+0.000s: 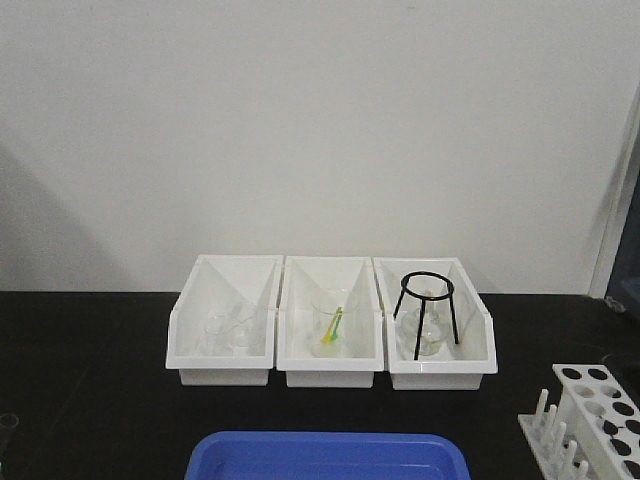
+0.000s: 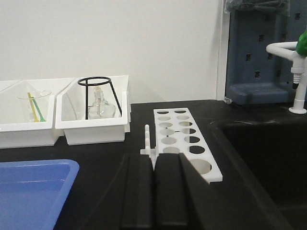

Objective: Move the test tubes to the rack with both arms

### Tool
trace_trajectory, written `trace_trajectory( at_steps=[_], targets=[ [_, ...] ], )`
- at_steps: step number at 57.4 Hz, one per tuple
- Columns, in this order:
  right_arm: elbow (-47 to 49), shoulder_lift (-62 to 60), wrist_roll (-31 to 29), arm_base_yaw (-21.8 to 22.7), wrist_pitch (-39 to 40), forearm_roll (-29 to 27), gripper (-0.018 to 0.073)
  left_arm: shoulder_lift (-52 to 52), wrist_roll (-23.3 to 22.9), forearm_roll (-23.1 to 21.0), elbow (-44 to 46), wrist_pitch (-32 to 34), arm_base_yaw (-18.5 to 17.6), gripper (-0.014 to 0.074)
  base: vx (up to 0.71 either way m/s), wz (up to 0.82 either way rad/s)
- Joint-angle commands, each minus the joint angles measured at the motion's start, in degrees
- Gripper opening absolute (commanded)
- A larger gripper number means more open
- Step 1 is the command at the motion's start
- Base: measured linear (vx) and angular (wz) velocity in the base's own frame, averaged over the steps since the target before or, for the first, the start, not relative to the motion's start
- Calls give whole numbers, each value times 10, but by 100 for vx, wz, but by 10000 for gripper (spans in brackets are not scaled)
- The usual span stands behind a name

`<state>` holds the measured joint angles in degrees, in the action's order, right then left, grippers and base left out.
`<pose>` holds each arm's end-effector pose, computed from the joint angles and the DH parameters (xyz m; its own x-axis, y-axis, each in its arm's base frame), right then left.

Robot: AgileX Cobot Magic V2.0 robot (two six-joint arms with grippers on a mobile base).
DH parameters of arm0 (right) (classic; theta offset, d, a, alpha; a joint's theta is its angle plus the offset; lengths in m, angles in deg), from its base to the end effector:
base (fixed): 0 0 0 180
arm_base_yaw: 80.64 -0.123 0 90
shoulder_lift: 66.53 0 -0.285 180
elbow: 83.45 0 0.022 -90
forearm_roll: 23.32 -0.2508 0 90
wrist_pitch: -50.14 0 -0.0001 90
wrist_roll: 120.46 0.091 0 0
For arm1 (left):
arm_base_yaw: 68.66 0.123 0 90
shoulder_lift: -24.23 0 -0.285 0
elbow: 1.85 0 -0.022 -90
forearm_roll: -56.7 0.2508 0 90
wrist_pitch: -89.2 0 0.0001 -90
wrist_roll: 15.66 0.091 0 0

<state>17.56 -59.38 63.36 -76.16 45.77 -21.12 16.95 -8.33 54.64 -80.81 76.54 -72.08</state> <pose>0.0568 -0.0047 0.1964 -0.0065 0.0290 -0.9996 0.0812 0.9963 0.0284 0.0559 -0.0041 0.1833 -0.1474 0.1017 -0.9838 0.0814 0.9926 0.0904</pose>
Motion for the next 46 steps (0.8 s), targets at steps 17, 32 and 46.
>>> trace_trajectory(
  at_steps=[17, 32, 46],
  targets=[
    [-6, -4, -3, 2, 49, 5, -7, 6, 0, -1, -15, 82, 1, -15, 0, 0],
    [-6, -4, -3, 2, 53, 5, -7, 6, -65, -35, -15, 89, 1, -15, 0, 0],
    [-6, -4, -3, 2, 56, 5, -7, 6, -64, -35, -15, 104, 1, -15, 0, 0]
  ],
)
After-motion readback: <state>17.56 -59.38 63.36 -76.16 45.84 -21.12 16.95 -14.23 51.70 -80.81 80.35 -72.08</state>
